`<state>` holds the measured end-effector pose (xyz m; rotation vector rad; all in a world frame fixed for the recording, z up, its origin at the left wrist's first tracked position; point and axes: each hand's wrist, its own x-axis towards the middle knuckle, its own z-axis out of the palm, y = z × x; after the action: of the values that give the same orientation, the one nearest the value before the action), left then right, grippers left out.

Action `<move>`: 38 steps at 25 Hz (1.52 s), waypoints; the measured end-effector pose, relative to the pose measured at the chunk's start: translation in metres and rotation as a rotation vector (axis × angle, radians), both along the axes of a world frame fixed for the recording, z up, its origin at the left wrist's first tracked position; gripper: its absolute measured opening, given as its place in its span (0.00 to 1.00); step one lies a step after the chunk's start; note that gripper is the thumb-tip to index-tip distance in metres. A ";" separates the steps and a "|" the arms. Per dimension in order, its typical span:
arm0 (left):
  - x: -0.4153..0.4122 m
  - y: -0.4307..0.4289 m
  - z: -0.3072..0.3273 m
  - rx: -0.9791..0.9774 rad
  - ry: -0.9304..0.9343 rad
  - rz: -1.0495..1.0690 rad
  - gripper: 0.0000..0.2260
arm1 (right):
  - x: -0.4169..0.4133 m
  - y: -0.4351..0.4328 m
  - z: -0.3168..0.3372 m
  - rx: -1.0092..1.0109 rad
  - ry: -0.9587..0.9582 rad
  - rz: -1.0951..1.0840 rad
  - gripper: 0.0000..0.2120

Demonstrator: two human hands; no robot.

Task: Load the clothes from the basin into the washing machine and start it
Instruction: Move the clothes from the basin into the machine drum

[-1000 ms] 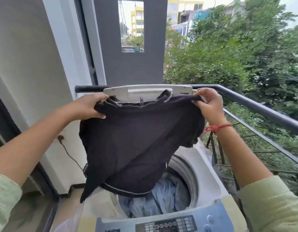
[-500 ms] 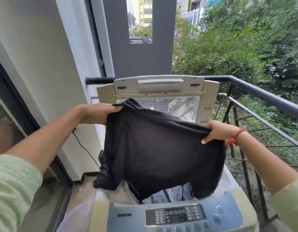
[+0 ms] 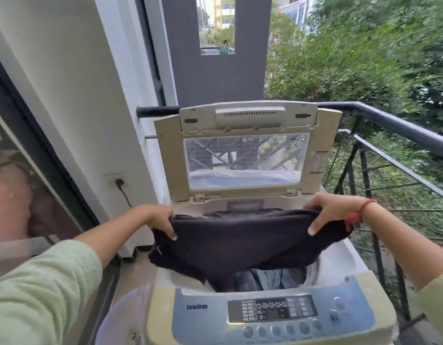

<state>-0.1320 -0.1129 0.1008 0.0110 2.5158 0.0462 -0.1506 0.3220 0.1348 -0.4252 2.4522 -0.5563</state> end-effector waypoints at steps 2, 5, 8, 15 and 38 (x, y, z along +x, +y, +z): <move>-0.003 0.000 0.008 0.437 0.178 0.271 0.15 | -0.011 0.004 -0.004 0.184 0.381 -0.094 0.14; -0.026 0.030 0.059 0.933 0.840 0.408 0.09 | -0.018 0.017 0.021 -0.145 0.878 -0.513 0.08; -0.039 0.076 0.143 1.021 1.256 0.132 0.11 | -0.022 0.037 0.068 -0.378 1.168 -0.728 0.06; -0.032 0.048 0.117 0.338 0.672 -0.244 0.10 | -0.016 0.070 0.058 -0.337 0.632 -0.379 0.04; -0.025 0.068 -0.085 0.331 0.087 -0.431 0.16 | -0.021 -0.008 -0.067 0.185 0.016 0.315 0.08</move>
<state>-0.1568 -0.0447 0.0161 0.6972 2.5080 0.2887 -0.1713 0.3142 0.0682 -0.7224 2.3612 -0.1937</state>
